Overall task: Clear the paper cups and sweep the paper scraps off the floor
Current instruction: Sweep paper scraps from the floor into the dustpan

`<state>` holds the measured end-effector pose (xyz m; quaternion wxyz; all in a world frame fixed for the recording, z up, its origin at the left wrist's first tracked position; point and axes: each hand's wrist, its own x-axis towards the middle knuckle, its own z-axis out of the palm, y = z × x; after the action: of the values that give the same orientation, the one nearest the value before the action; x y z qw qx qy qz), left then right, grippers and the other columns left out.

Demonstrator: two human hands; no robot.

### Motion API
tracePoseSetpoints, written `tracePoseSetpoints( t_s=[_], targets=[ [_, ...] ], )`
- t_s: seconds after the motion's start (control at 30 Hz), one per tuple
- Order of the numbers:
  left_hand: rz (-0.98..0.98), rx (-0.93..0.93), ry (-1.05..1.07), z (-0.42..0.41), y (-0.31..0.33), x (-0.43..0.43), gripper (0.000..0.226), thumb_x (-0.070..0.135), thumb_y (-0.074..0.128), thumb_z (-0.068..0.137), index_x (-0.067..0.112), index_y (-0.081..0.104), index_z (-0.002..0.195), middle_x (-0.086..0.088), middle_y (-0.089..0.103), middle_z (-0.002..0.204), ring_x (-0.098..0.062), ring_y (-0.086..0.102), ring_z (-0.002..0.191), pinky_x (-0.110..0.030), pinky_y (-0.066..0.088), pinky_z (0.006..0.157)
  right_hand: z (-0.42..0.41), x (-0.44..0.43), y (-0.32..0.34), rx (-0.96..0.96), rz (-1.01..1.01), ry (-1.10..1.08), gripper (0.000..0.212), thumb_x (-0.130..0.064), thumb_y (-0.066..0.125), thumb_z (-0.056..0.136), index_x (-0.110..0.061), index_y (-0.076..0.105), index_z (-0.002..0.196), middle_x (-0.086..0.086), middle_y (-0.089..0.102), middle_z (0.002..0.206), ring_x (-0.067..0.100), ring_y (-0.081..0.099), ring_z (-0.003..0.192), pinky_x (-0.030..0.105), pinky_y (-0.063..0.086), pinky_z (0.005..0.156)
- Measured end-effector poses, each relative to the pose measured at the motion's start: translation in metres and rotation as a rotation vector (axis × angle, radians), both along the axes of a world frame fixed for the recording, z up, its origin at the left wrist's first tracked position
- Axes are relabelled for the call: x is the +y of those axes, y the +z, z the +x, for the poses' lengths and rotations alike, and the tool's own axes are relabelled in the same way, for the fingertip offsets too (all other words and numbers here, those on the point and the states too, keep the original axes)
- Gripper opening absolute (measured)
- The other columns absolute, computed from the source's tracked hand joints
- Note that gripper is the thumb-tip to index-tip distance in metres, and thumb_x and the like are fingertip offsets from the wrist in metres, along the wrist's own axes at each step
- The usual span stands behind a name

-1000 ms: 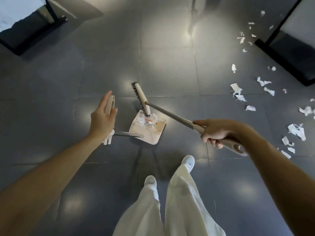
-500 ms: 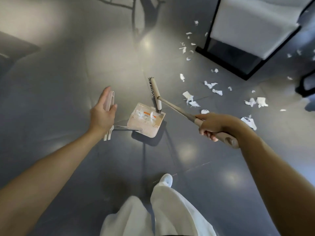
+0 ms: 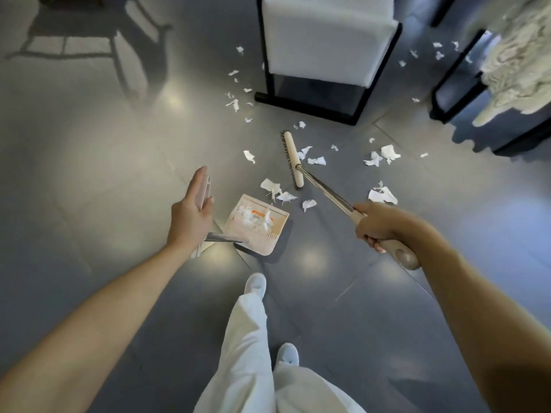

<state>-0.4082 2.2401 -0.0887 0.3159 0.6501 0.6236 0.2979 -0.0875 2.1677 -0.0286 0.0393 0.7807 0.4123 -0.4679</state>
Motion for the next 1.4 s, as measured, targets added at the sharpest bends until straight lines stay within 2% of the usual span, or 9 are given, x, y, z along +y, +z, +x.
tracePoseSetpoints(
  t_s=[0.1, 0.23, 0.33, 0.43, 0.6, 0.73, 0.97, 1.17, 1.4],
  targets=[
    [-0.041, 0.031, -0.079, 0.017, -0.009, 0.047, 0.059, 0.007, 0.049, 0.097, 0.031, 0.032, 0.149, 0.005, 0.05, 0.143, -0.025, 0.051, 0.125, -0.01, 0.031, 0.086, 0.009, 0.022, -0.019, -0.12, -0.03, 0.018, 0.035, 0.002, 0.045, 0.074, -0.01, 0.054, 0.106, 0.003, 0.056, 0.04, 0.02, 0.052, 0.037, 0.025, 0.046, 0.052],
    [-0.093, 0.083, -0.19, 0.026, -0.018, 0.113, 0.059, 0.01, 0.048, 0.098, 0.035, 0.03, 0.149, 0.005, 0.048, 0.145, -0.024, 0.05, 0.128, -0.016, 0.033, 0.091, 0.003, 0.062, -0.043, -0.178, -0.087, -0.016, 0.036, 0.003, 0.047, 0.072, -0.009, 0.061, 0.102, 0.005, 0.058, 0.053, 0.021, 0.054, 0.055, 0.022, 0.038, 0.048],
    [-0.144, 0.109, -0.203, 0.03, -0.023, 0.156, 0.06, 0.01, 0.049, 0.099, 0.036, 0.028, 0.149, 0.005, 0.047, 0.146, -0.024, 0.048, 0.129, -0.019, 0.034, 0.096, -0.006, 0.093, -0.062, -0.084, -0.12, -0.099, 0.028, 0.003, 0.045, 0.076, -0.003, 0.06, 0.099, 0.002, 0.056, 0.041, 0.021, 0.053, 0.044, 0.021, 0.039, 0.044],
    [-0.14, 0.104, -0.174, 0.037, -0.026, 0.201, 0.061, 0.008, 0.05, 0.097, 0.034, 0.03, 0.149, 0.005, 0.047, 0.145, -0.025, 0.046, 0.13, -0.016, 0.032, 0.094, -0.021, 0.118, -0.081, 0.047, -0.117, -0.187, 0.034, 0.006, 0.042, 0.079, 0.002, 0.058, 0.109, 0.0, 0.048, 0.032, 0.016, 0.046, 0.028, 0.017, 0.037, 0.039],
    [-0.171, 0.127, -0.202, 0.042, -0.032, 0.256, 0.06, 0.012, 0.052, 0.097, 0.035, 0.031, 0.148, 0.0, 0.051, 0.142, -0.027, 0.047, 0.128, -0.022, 0.035, 0.094, -0.046, 0.142, -0.099, 0.172, -0.138, -0.134, 0.054, 0.002, 0.041, 0.079, -0.011, 0.047, 0.131, 0.008, 0.053, 0.051, 0.02, 0.047, 0.037, 0.025, 0.042, 0.044],
    [-0.173, 0.124, -0.241, 0.058, -0.031, 0.288, 0.06, 0.013, 0.052, 0.097, 0.034, 0.031, 0.149, -0.002, 0.048, 0.144, -0.028, 0.043, 0.132, -0.028, 0.036, 0.099, -0.05, 0.153, -0.09, 0.23, -0.184, -0.085, 0.059, -0.002, 0.044, 0.08, -0.017, 0.044, 0.136, 0.004, 0.052, 0.054, 0.016, 0.045, 0.039, 0.023, 0.041, 0.045],
    [-0.176, 0.1, -0.309, 0.067, -0.026, 0.283, 0.059, 0.012, 0.053, 0.098, 0.035, 0.033, 0.148, 0.003, 0.041, 0.149, -0.025, 0.045, 0.131, -0.035, 0.042, 0.102, -0.008, 0.135, -0.041, 0.26, -0.2, -0.116, 0.074, 0.0, 0.047, 0.081, -0.034, 0.034, 0.146, 0.005, 0.05, 0.053, 0.015, 0.043, 0.034, 0.022, 0.042, 0.042],
    [-0.144, 0.061, -0.416, 0.103, -0.015, 0.261, 0.056, 0.013, 0.052, 0.098, 0.033, 0.035, 0.147, 0.007, 0.044, 0.145, -0.025, 0.049, 0.127, -0.035, 0.044, 0.101, 0.032, 0.086, -0.019, 0.218, -0.173, -0.256, 0.077, 0.0, 0.046, 0.08, -0.035, 0.033, 0.147, 0.002, 0.049, 0.046, 0.018, 0.044, 0.038, 0.023, 0.042, 0.041],
    [-0.128, 0.076, -0.586, 0.185, -0.009, 0.218, 0.057, 0.011, 0.053, 0.097, 0.032, 0.035, 0.147, 0.002, 0.048, 0.144, -0.021, 0.046, 0.131, -0.016, 0.033, 0.096, 0.071, 0.029, -0.022, 0.134, -0.098, -0.462, 0.069, 0.005, 0.044, 0.078, -0.02, 0.04, 0.142, 0.008, 0.053, 0.053, 0.021, 0.048, 0.04, 0.025, 0.044, 0.043]
  ],
)
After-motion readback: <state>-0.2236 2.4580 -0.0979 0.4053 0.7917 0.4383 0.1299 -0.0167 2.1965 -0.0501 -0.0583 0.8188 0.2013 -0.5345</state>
